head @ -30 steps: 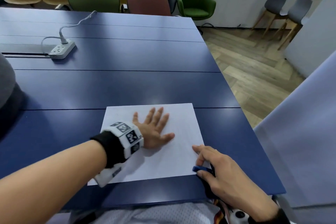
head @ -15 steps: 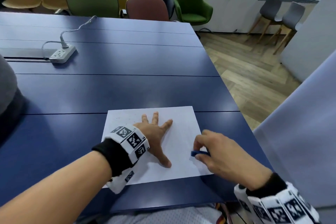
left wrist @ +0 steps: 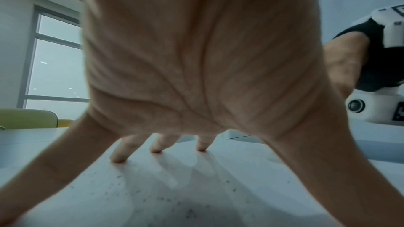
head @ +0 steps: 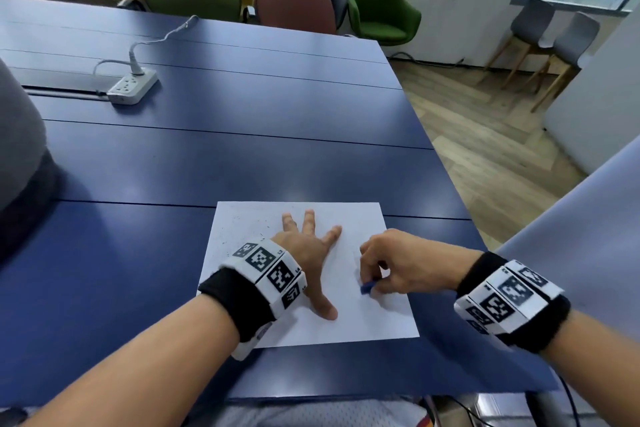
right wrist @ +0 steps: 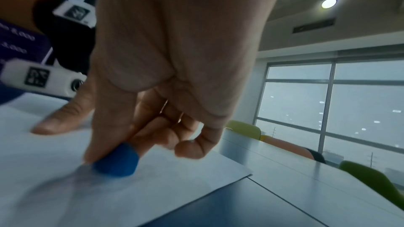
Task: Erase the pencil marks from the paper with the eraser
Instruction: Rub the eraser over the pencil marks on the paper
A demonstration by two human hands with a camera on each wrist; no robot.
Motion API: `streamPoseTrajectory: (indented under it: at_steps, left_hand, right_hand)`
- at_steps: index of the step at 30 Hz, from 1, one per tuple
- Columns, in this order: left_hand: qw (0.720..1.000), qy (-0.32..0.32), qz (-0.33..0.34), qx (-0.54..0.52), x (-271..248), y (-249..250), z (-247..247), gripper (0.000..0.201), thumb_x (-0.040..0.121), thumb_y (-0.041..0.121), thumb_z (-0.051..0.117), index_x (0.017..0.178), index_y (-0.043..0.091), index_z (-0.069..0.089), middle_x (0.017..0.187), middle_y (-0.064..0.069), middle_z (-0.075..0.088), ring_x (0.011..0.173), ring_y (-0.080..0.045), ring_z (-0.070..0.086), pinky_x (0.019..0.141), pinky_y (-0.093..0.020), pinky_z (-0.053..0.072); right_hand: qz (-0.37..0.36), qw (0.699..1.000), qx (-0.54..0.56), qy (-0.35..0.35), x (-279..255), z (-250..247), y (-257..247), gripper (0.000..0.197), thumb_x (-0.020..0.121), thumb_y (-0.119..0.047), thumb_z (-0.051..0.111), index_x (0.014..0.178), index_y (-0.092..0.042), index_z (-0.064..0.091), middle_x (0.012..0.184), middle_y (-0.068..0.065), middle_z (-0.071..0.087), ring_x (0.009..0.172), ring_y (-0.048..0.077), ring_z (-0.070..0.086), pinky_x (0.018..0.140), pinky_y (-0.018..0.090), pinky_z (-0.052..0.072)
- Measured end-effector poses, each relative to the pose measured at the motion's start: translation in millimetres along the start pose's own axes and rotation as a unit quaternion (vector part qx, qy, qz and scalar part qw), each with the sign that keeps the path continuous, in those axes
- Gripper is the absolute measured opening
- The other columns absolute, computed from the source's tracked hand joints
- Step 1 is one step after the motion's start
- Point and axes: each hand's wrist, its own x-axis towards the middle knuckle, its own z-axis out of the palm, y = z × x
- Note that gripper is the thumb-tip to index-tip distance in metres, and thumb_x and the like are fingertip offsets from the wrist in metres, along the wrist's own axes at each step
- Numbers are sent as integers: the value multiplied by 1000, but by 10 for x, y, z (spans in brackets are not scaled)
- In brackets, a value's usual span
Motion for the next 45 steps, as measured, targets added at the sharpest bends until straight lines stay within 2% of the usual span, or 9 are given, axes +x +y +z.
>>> streamPoseTrajectory:
  at_steps: [3, 10, 15, 21, 26, 31, 36, 42, 45]
  left_hand:
    - [1000, 9, -1, 5, -10, 2, 16, 141, 54, 69, 81, 151, 39, -16, 160, -12, -22, 145, -45, -11, 110, -58, 29]
    - [999, 29, -3, 18, -12, -7, 45, 141, 53, 73, 79, 152, 38, -14, 161, -10, -17, 147, -43, -5, 109, -54, 35]
    - [999, 25, -4, 23, -27, 11, 33, 142, 53, 72, 79, 153, 34, -14, 161, -12, -17, 146, -45, -5, 110, -56, 31]
    - [1000, 28, -3, 12, -35, 9, 34, 140, 53, 71, 81, 153, 35, -12, 161, -11, -17, 146, -44, -5, 110, -56, 32]
    - [1000, 20, -7, 16, -31, 20, 25, 142, 54, 71, 80, 153, 34, -15, 160, -12, -19, 146, -45, -7, 111, -57, 30]
    - [1000, 25, -5, 4, -56, 21, 19, 140, 55, 68, 81, 153, 36, -14, 161, -10, -20, 147, -42, -9, 109, -56, 35]
    - [1000, 26, -8, 8, -53, 16, 29, 141, 54, 69, 81, 153, 35, -14, 161, -10, -20, 147, -42, -9, 109, -56, 34]
    - [1000, 29, -2, 0, -47, 6, 30, 140, 54, 68, 81, 153, 36, -12, 161, -10, -18, 147, -42, -7, 110, -54, 34]
    - [1000, 29, -4, 5, -40, 1, 44, 141, 54, 69, 81, 153, 35, -14, 160, -11, -20, 146, -43, -8, 111, -55, 33]
  right_hand:
    - [8, 999, 12, -40, 75, -64, -15, 8, 75, -17, 76, 83, -19, 75, 76, -10, 66, 69, 5, 55, 65, 14, 42]
    - [31, 995, 26, 92, 388, -228, 91, 8, 75, -15, 75, 80, -11, 70, 80, 3, 70, 71, 15, 61, 69, 30, 52]
    - [6, 998, 35, -56, 221, -132, 4, 7, 75, -13, 76, 80, -14, 72, 83, -1, 72, 59, 1, 53, 57, 10, 40]
    - [33, 994, 55, 87, 435, -239, 182, 7, 74, -12, 76, 78, -11, 71, 75, 0, 70, 65, 12, 61, 66, 28, 52]
    - [21, 996, 65, -52, 274, -155, 82, 8, 72, -9, 76, 79, -9, 71, 76, -7, 72, 59, 0, 55, 59, 13, 43]
    - [32, 993, 67, 96, 414, -196, 183, 7, 73, -8, 74, 73, -8, 68, 73, -1, 70, 60, 7, 58, 61, 25, 51]
    - [11, 995, 73, -73, 278, -134, 19, 9, 72, -9, 78, 74, -9, 69, 83, 0, 75, 64, 5, 59, 61, 18, 48]
    - [28, 992, 89, 84, 479, -206, 123, 9, 71, -10, 77, 72, -8, 69, 73, 3, 71, 59, 6, 54, 61, 24, 47]
    - [21, 994, 108, -24, 347, -149, 39, 9, 71, -6, 78, 73, -9, 69, 78, -3, 74, 67, 5, 61, 64, 20, 49]
